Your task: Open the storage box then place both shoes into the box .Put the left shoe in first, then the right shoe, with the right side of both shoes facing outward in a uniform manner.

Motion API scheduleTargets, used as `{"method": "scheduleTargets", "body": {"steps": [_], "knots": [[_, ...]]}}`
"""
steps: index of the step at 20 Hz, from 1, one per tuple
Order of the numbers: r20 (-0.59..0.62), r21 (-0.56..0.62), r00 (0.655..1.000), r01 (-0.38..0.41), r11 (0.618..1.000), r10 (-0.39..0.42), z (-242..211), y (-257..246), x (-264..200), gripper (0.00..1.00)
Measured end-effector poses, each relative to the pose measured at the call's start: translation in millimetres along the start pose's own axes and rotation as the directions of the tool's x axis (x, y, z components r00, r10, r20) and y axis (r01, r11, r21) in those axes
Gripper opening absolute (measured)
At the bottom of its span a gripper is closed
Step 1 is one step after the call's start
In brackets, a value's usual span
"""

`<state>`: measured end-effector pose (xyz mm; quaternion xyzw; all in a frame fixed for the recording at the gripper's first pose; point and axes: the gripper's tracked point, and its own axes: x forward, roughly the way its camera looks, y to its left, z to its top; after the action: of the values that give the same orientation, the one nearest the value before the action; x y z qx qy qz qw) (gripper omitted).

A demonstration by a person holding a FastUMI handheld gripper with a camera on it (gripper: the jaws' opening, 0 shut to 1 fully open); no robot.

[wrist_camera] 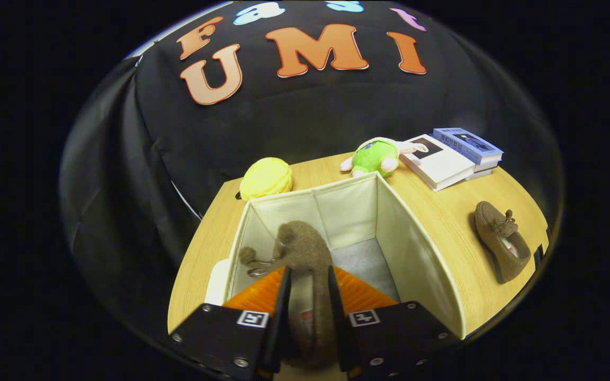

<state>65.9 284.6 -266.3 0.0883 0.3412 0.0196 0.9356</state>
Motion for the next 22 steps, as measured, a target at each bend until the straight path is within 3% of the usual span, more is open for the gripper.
{"method": "scheduleTargets", "body": {"steps": [3,14,22], "knots": [[0.018,-0.013,1.000,-0.006,1.000,0.006,5,0,-8,0.98],[0.153,-0.136,0.984,-0.068,0.988,0.088,43,-32,-60,0.99],[0.242,-0.119,0.970,0.039,0.992,-0.009,71,-153,-77,0.99]]}}
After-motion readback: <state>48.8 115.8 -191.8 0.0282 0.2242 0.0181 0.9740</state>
